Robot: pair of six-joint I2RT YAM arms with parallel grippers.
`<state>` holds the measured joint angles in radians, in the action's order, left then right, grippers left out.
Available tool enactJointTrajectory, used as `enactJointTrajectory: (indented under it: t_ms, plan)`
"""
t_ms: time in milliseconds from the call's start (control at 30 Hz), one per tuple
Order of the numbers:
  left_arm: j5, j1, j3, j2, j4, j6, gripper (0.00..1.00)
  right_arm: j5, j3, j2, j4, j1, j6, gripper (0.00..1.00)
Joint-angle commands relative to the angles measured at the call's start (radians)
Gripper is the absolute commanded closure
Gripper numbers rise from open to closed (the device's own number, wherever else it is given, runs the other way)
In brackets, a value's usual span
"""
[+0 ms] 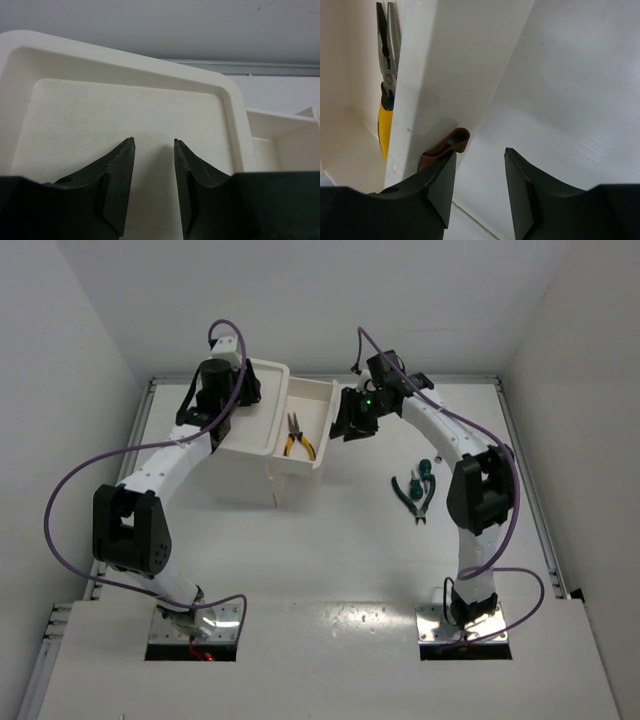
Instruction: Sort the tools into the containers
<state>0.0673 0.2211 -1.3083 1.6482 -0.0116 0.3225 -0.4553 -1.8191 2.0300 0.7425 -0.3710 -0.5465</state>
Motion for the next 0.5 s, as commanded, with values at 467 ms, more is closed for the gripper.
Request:
enactJointTrajectory:
  t_ms: [467]
  plan:
    - [-0.037,0.003,0.142,0.116,0.47,0.01,0.55,0.294,-0.066,-0.013,-0.287,-0.008,-0.078,0.51]
